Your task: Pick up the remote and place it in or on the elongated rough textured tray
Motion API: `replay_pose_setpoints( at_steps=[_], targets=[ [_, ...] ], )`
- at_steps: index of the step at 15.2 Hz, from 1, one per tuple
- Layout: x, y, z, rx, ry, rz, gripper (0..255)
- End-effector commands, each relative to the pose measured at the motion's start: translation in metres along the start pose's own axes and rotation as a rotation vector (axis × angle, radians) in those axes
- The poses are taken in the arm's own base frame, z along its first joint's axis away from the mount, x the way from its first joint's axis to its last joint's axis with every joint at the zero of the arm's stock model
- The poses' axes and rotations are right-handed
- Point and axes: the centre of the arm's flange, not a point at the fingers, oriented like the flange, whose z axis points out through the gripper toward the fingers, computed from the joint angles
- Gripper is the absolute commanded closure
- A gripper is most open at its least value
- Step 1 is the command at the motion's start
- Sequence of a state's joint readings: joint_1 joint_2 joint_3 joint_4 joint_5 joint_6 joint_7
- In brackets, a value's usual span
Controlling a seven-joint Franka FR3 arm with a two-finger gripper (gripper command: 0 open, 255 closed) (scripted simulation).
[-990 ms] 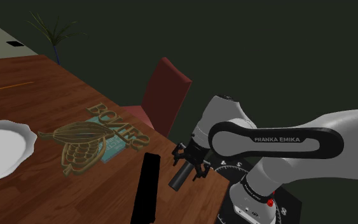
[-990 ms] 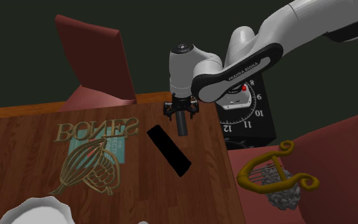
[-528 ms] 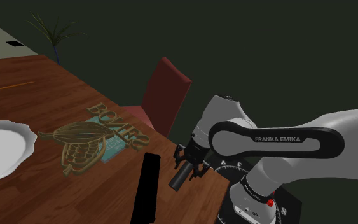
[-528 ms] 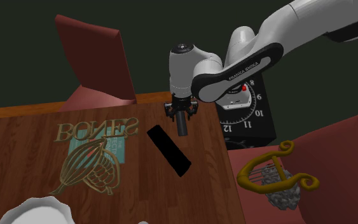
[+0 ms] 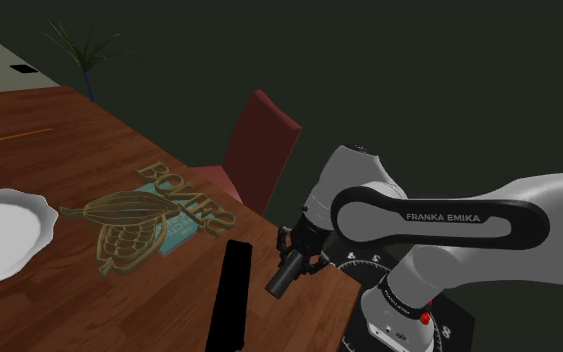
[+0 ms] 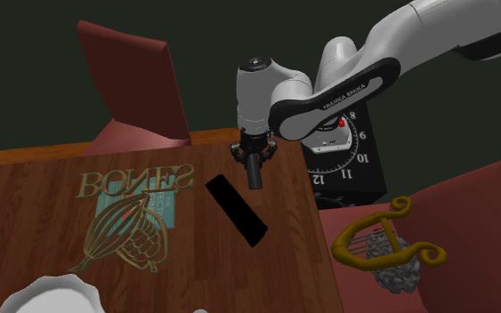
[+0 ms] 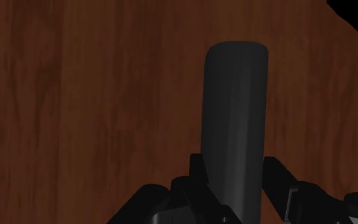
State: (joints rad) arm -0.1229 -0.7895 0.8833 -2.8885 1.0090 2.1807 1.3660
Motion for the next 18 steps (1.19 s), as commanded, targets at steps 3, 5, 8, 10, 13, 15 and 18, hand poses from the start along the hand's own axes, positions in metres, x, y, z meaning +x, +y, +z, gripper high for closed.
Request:
replay_pose_setpoints(
  at_steps=[3, 5, 8, 10, 13, 15, 18],
  targets=[
    [-0.004, -0.001, -0.02, 0.0, 0.0, 0.001, 255],
    [-0.006, -0.001, -0.03, 0.0, 0.0, 0.001, 255],
    [-0.01, -0.001, -0.046, 0.0, 0.0, 0.001, 255],
    [-0.012, -0.002, -0.056, 0.0, 0.0, 0.001, 255],
    [-0.016, -0.002, -0.072, 0.0, 0.0, 0.001, 255],
    [-0.018, -0.003, -0.082, 0.0, 0.0, 0.001, 255],
    [-0.022, -0.003, -0.097, 0.0, 0.0, 0.001, 255]
  ],
)
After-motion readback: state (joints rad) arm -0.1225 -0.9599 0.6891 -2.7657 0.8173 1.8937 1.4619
